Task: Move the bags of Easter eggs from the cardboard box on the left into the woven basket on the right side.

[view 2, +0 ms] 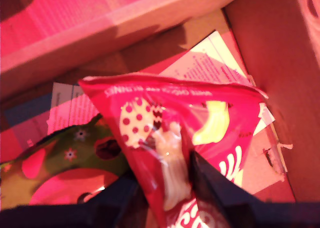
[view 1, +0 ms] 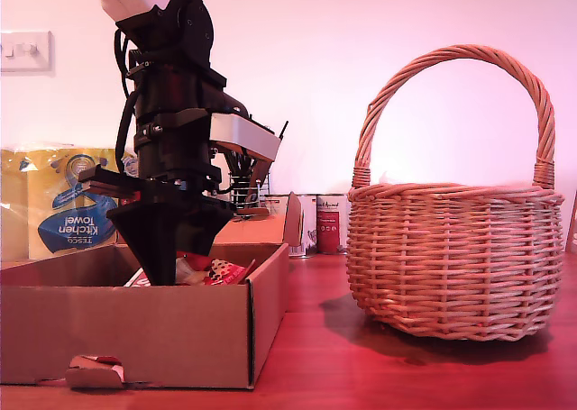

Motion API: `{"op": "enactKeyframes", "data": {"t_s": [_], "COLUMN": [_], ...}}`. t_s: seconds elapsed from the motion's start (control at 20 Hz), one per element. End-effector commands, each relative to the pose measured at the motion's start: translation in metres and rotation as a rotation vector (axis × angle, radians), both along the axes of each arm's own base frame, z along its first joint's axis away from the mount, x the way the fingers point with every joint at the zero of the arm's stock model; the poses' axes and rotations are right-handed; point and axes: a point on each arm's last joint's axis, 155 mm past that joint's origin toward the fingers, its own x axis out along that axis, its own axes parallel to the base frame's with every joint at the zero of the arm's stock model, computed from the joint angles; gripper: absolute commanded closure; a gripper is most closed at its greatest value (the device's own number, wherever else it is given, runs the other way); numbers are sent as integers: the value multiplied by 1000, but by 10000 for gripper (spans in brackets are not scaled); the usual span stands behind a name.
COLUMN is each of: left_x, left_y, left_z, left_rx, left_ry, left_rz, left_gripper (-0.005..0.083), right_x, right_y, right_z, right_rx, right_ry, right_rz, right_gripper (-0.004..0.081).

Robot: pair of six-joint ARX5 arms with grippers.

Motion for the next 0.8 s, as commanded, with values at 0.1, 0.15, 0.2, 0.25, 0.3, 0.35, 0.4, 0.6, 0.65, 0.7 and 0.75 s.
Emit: {"op": "enactKeyframes", "data": {"t_s": [0.1,0.15,0.2,0.25,0.3,0.35,0.4,0.6,0.65,0.7,0.75], "left_x": [-9,-7,-4,-2,-1,0,1,7,11,16,21], "left_y": [0,-1,-2,-4,-5,-5,-6,-9,-9,-11,-10], "left_z": [-9,-4,1,7,13,18,24,50,57,64,71], "left_rx": [52,48,47,39,34,33,32,-3,-12,-22,-30], "left_ry": [35,17,-2,-17,-30,-38,-48,-110,-133,-161,-196], "left_rz": [-26,-30,-25,-11,13,51,92,195,243,288,317], "left_gripper": [766,788,796,796,796,796,796,796,796,796,796], "right_x": [1,1,1,2,3,4,4,4,4,4,4], "right_y": [0,0,0,-1,-2,-3,-3,-3,-3,-3,-3], "right_z": [4,4,4,4,4,3,3,4,4,4,3], "right_rx": [3,2,1,-2,-7,-8,-8,-8,-8,-8,-8], "right_ry": [-22,-22,-24,-27,-30,-31,-31,-31,-31,-31,-31], "right_rz": [2,1,2,-3,-14,-16,-16,-16,-16,-16,-17], "right_gripper": [783,783,783,783,783,783,783,783,783,783,783]}}
